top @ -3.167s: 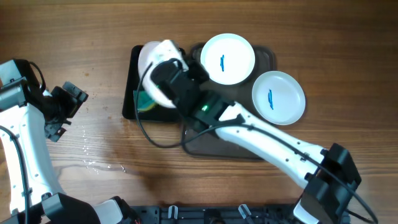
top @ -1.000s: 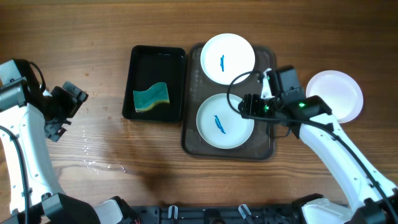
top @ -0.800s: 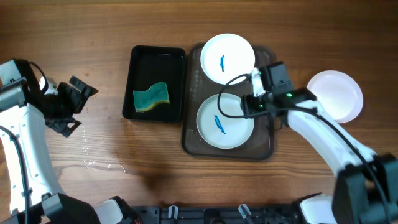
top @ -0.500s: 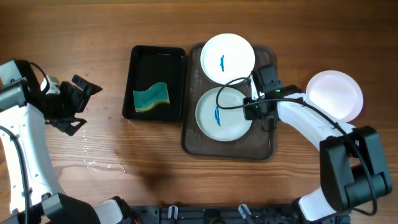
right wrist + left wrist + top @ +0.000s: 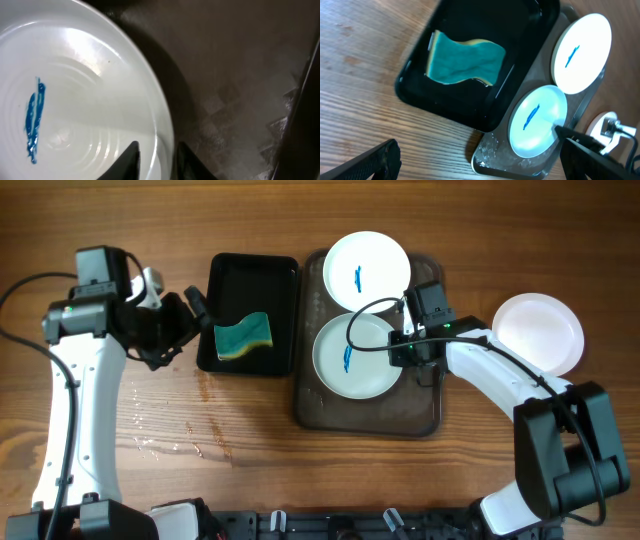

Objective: Clean dirty plates on tray and stack at the side
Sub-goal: 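Grasp the sponge in the black tray with the left gripper, then scrub the plate held by the right gripper with the sponge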

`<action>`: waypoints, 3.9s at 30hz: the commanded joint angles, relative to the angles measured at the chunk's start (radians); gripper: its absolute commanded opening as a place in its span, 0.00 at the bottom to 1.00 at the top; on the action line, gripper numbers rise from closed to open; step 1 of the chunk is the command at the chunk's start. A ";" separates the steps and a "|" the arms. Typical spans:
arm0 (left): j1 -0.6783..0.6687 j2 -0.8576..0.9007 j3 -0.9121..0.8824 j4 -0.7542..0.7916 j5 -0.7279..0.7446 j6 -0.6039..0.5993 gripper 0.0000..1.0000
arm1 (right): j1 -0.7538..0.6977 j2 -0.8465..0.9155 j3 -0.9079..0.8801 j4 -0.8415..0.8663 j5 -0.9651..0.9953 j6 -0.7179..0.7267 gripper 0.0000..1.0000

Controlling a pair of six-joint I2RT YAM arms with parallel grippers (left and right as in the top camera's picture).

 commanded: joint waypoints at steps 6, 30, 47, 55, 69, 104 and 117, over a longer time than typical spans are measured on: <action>-0.097 -0.012 0.012 0.037 -0.032 0.091 1.00 | 0.002 0.092 -0.003 -0.003 0.028 -0.007 0.05; -0.312 0.589 0.004 0.335 -0.387 -0.086 0.04 | 0.002 0.092 -0.003 -0.090 -0.002 0.018 0.04; -0.407 0.429 0.222 0.035 -0.491 0.019 0.04 | 0.002 0.092 -0.003 -0.120 -0.006 0.045 0.04; -0.487 0.422 0.247 0.088 -0.069 0.019 0.04 | 0.002 0.092 -0.003 -0.122 -0.006 0.045 0.04; -0.732 0.721 0.203 0.213 -0.344 -0.049 0.04 | 0.002 0.092 -0.003 -0.122 -0.006 0.052 0.04; -0.758 0.686 0.204 0.350 0.058 -0.060 0.04 | 0.002 0.092 -0.003 -0.119 -0.006 0.169 0.04; -0.637 0.689 0.171 0.401 -0.377 -0.029 0.04 | 0.002 0.092 -0.003 -0.145 -0.010 0.122 0.04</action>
